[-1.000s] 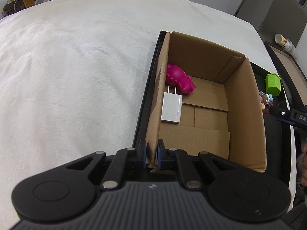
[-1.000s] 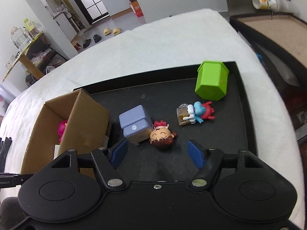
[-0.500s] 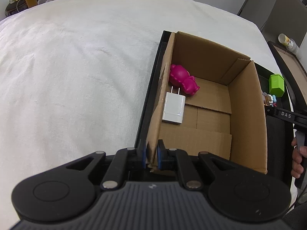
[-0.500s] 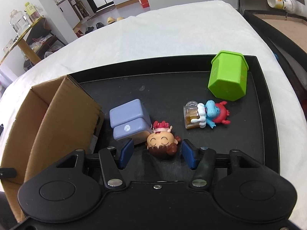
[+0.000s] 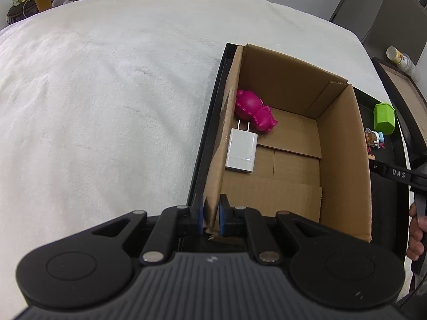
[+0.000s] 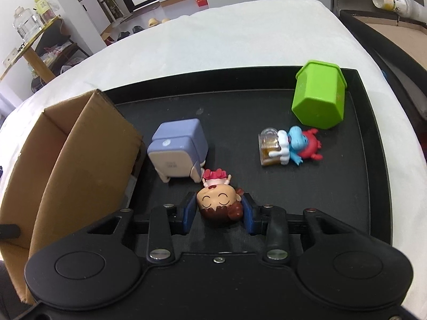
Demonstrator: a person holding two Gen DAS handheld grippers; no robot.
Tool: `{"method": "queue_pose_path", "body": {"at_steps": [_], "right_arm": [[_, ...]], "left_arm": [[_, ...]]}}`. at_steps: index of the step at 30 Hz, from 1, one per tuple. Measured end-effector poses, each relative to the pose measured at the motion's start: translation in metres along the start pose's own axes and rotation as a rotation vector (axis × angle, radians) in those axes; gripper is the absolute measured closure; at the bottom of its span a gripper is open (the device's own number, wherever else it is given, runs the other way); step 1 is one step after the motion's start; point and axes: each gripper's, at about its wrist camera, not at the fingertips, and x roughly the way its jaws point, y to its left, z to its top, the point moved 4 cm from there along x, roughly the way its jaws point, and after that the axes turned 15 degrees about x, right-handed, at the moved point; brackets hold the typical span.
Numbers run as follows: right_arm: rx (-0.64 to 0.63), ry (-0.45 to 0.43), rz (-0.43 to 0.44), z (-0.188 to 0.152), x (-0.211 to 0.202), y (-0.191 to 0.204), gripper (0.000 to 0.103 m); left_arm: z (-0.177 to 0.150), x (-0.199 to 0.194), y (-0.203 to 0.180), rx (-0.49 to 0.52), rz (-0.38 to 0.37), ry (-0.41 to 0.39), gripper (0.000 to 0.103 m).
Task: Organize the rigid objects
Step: 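Lift the doll head figurine with the right tool toward the box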
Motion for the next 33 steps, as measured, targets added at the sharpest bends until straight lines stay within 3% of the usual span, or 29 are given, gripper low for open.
{"method": "queue_pose_path", "body": {"at_steps": [10, 33], "right_arm": [[0.028, 0.011, -0.047, -0.009, -0.031, -0.002, 0.067], [0.014, -0.063, -0.066, 0.001, -0.075, 0.038, 0.067]], "left_arm": [[-0.001, -0.002, 0.001, -0.010, -0.009, -0.007, 0.093], [-0.001, -0.005, 0.006, -0.011, -0.034, -0.019, 0.092]]}}
